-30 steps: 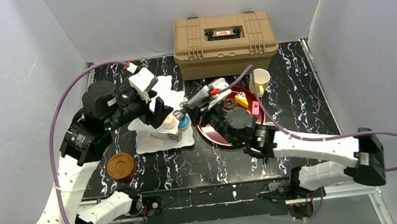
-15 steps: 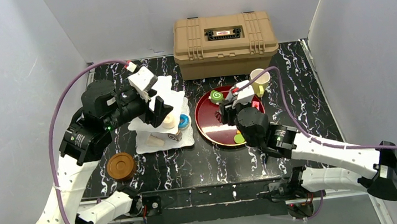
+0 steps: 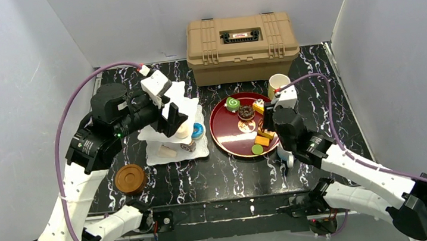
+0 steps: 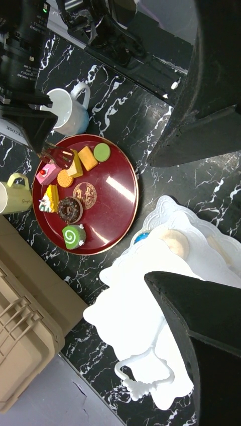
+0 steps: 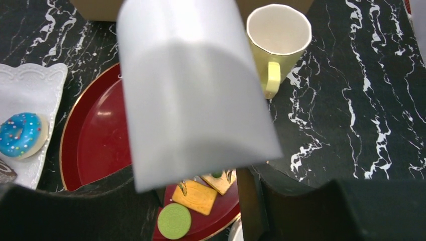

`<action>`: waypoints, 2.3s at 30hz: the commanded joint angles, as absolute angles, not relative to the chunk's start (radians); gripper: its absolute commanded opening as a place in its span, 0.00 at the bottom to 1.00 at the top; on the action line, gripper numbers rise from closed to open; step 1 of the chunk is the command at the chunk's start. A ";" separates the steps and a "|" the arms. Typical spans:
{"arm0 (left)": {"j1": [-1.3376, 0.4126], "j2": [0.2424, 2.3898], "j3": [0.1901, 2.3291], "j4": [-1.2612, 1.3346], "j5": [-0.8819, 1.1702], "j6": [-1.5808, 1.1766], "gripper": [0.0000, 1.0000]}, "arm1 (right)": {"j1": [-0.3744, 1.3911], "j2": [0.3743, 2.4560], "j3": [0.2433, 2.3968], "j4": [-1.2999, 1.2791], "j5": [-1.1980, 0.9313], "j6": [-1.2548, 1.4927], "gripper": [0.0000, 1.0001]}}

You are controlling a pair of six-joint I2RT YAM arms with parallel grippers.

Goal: Serve the afternoon tea
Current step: Place the desert on the desert table, then pick up the desert from the tray.

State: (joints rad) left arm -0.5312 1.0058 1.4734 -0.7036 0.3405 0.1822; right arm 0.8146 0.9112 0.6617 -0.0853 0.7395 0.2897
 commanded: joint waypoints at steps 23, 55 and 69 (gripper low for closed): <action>-0.531 0.989 1.499 -0.742 0.337 0.205 0.90 | 0.687 0.942 0.619 0.055 0.608 0.245 0.57; -0.531 0.996 1.529 -0.741 0.330 0.218 0.98 | 0.623 1.022 0.626 0.097 0.408 0.175 0.62; -0.531 0.988 1.521 -0.741 0.316 0.218 0.98 | 0.623 1.053 0.720 0.139 0.447 0.087 0.23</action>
State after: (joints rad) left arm -0.5312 1.0035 1.5002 -0.7345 0.3271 0.2134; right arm 0.6228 1.0634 0.6064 0.0608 0.4316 0.1413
